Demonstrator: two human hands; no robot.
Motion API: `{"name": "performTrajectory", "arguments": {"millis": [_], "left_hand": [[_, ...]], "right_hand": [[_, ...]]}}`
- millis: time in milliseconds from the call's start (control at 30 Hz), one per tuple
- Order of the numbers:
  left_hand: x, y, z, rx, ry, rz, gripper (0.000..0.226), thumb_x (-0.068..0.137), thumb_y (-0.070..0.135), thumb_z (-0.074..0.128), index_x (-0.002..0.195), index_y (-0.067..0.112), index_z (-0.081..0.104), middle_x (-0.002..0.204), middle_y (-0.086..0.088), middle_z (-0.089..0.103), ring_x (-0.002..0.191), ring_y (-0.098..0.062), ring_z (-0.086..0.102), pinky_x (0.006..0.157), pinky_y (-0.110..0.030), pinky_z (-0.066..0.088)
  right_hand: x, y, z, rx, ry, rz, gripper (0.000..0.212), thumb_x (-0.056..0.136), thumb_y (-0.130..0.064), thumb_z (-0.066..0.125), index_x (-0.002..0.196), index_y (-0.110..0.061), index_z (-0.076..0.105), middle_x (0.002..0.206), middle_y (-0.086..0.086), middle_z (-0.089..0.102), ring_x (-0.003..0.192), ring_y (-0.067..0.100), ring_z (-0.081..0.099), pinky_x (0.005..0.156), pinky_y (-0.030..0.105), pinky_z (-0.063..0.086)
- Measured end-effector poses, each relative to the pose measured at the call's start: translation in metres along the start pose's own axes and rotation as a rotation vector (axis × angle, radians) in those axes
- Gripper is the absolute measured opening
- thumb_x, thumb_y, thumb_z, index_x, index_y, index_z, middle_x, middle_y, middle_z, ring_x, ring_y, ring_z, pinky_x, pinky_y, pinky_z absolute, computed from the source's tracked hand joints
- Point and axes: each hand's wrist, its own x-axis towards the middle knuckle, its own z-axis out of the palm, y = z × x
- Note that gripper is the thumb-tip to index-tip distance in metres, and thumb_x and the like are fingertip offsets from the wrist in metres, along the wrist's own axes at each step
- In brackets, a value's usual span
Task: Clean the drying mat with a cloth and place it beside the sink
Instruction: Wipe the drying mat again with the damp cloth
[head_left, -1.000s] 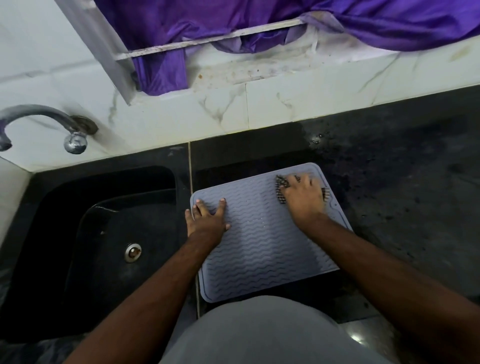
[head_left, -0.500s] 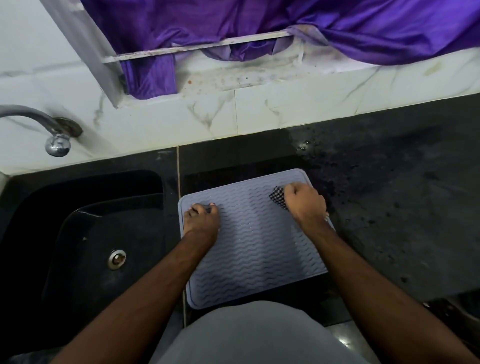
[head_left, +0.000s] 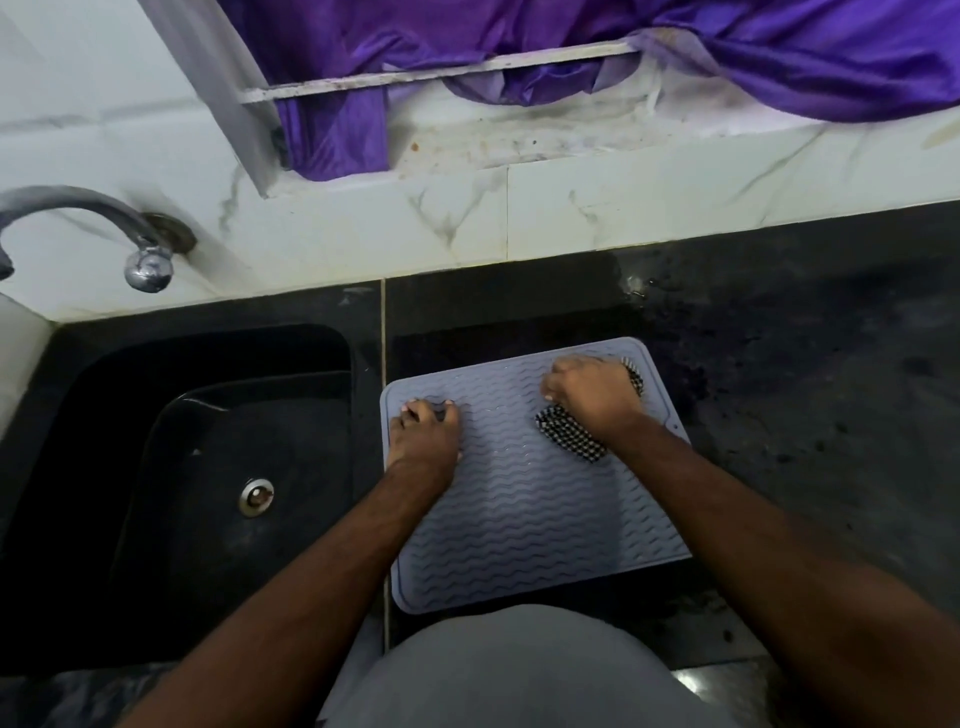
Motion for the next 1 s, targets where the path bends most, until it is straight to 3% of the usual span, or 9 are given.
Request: {"name": "performTrajectory", "arguments": {"millis": [200, 400, 467, 567, 667, 733, 833, 1000], "left_hand": [[0.0, 0.002, -0.002, 0.004, -0.002, -0.004, 0.073, 0.105, 0.036, 0.05, 0.16, 0.011, 0.009, 0.155, -0.042, 0.017, 0.146, -0.052, 0.026, 0.12, -0.057, 0.026], [0.001, 0.003, -0.005, 0.004, -0.016, -0.003, 0.075, 0.104, 0.035, 0.053, 0.159, 0.011, 0.009, 0.155, -0.042, 0.016, 0.146, -0.052, 0.026, 0.12, -0.057, 0.027], [0.0, 0.003, -0.003, 0.007, -0.008, -0.003, 0.074, 0.104, 0.034, 0.052, 0.16, 0.011, 0.009, 0.155, -0.042, 0.016, 0.146, -0.052, 0.026, 0.12, -0.057, 0.026], [0.0, 0.002, -0.002, 0.005, -0.008, -0.002, 0.074, 0.104, 0.034, 0.051, 0.16, 0.01, 0.008, 0.156, -0.043, 0.015, 0.147, -0.052, 0.025, 0.121, -0.057, 0.026], [0.001, 0.003, -0.003, 0.001, -0.013, 0.001, 0.075, 0.104, 0.034, 0.052, 0.16, 0.01, 0.008, 0.156, -0.043, 0.014, 0.147, -0.053, 0.025, 0.121, -0.057, 0.026], [0.001, 0.003, -0.004, 0.007, -0.019, -0.001, 0.075, 0.104, 0.032, 0.054, 0.159, 0.01, 0.008, 0.155, -0.044, 0.014, 0.146, -0.053, 0.026, 0.12, -0.057, 0.027], [0.001, 0.003, -0.004, 0.013, -0.026, -0.002, 0.077, 0.103, 0.029, 0.056, 0.159, 0.01, 0.008, 0.155, -0.044, 0.014, 0.146, -0.054, 0.026, 0.12, -0.057, 0.028], [0.0, 0.004, -0.006, 0.023, -0.031, 0.005, 0.078, 0.102, 0.029, 0.057, 0.159, 0.01, 0.008, 0.156, -0.043, 0.014, 0.146, -0.053, 0.025, 0.12, -0.057, 0.028]], "right_hand": [[-0.002, 0.002, -0.001, -0.085, 0.009, -0.096, 0.016, 0.094, -0.036, 0.057, 0.104, -0.034, 0.07, 0.104, -0.011, 0.063, 0.101, 0.015, 0.059, 0.089, 0.037, 0.045], [0.005, 0.006, 0.002, -0.246, -0.049, -0.238, 0.023, 0.093, -0.023, 0.056, 0.115, -0.018, 0.062, 0.111, 0.002, 0.059, 0.102, 0.021, 0.058, 0.087, 0.042, 0.05], [0.004, 0.006, 0.003, -0.158, -0.017, -0.139, 0.022, 0.097, -0.022, 0.051, 0.118, -0.018, 0.057, 0.113, 0.004, 0.057, 0.101, 0.021, 0.059, 0.087, 0.04, 0.051], [0.005, 0.005, 0.005, 0.043, 0.049, 0.047, 0.013, 0.095, -0.014, 0.049, 0.105, -0.022, 0.052, 0.103, 0.0, 0.053, 0.087, 0.018, 0.058, 0.079, 0.038, 0.05], [0.009, 0.006, 0.005, 0.134, 0.078, 0.112, 0.015, 0.091, -0.01, 0.053, 0.096, -0.024, 0.048, 0.094, -0.003, 0.053, 0.077, 0.016, 0.056, 0.07, 0.037, 0.05], [0.011, 0.009, 0.006, 0.143, 0.061, 0.08, 0.006, 0.096, -0.017, 0.052, 0.096, -0.023, 0.054, 0.093, -0.003, 0.056, 0.08, 0.017, 0.057, 0.072, 0.039, 0.051], [0.013, 0.011, 0.009, 0.083, 0.013, -0.007, 0.011, 0.098, -0.027, 0.054, 0.1, -0.023, 0.065, 0.097, -0.002, 0.06, 0.089, 0.018, 0.06, 0.077, 0.039, 0.052], [0.013, 0.011, 0.007, -0.111, -0.001, -0.165, 0.011, 0.091, -0.024, 0.061, 0.102, -0.025, 0.064, 0.097, -0.001, 0.06, 0.088, 0.018, 0.06, 0.073, 0.036, 0.052]]}}
